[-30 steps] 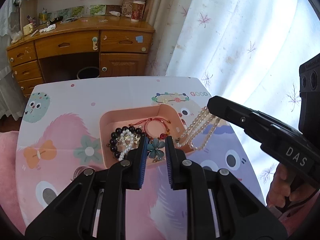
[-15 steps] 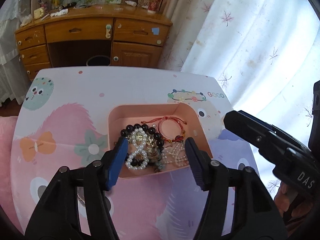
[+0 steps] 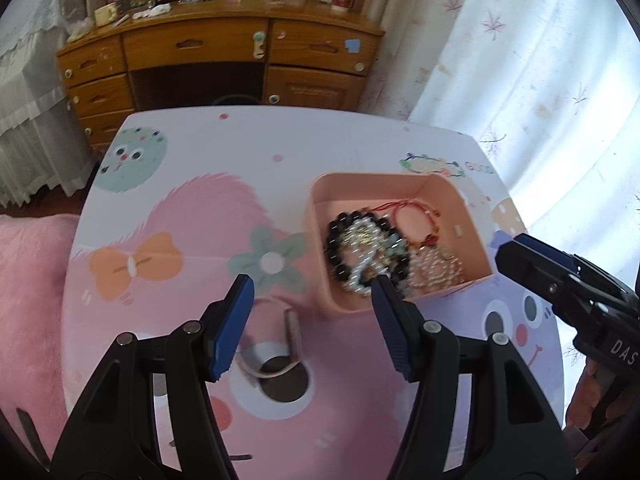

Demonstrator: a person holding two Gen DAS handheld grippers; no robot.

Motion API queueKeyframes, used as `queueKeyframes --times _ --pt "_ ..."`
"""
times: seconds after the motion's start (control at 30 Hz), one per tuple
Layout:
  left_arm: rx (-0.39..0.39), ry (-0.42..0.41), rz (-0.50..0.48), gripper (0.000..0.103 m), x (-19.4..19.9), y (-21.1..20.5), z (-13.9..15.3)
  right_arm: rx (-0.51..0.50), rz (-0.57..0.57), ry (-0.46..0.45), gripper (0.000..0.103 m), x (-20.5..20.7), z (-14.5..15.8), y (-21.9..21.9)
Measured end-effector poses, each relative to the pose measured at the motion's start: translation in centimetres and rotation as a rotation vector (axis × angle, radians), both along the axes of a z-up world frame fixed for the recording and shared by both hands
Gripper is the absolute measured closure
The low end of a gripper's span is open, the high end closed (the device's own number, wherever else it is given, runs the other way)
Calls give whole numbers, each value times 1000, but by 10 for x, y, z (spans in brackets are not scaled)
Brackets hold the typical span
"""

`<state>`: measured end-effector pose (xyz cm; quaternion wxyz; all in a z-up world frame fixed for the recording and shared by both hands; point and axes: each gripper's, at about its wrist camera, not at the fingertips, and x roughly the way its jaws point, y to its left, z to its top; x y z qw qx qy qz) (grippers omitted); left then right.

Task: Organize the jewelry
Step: 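Grasp the pink-strap smartwatch by its face with the right tool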

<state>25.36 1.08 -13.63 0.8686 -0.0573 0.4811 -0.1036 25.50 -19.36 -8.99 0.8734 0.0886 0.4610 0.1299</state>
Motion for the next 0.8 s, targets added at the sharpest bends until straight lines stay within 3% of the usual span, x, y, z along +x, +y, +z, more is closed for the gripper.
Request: queueKeyframes --times 0.43,0.67,0.8 --pt "96 134 85 45 -15 64 -42 -26 69 159 43 -7 -54 76" --pt "129 199 130 45 -11 90 -59 37 5 340 43 1 -101 105" --pt "156 227 161 45 -7 104 -67 31 -22 378 43 6 -120 125"
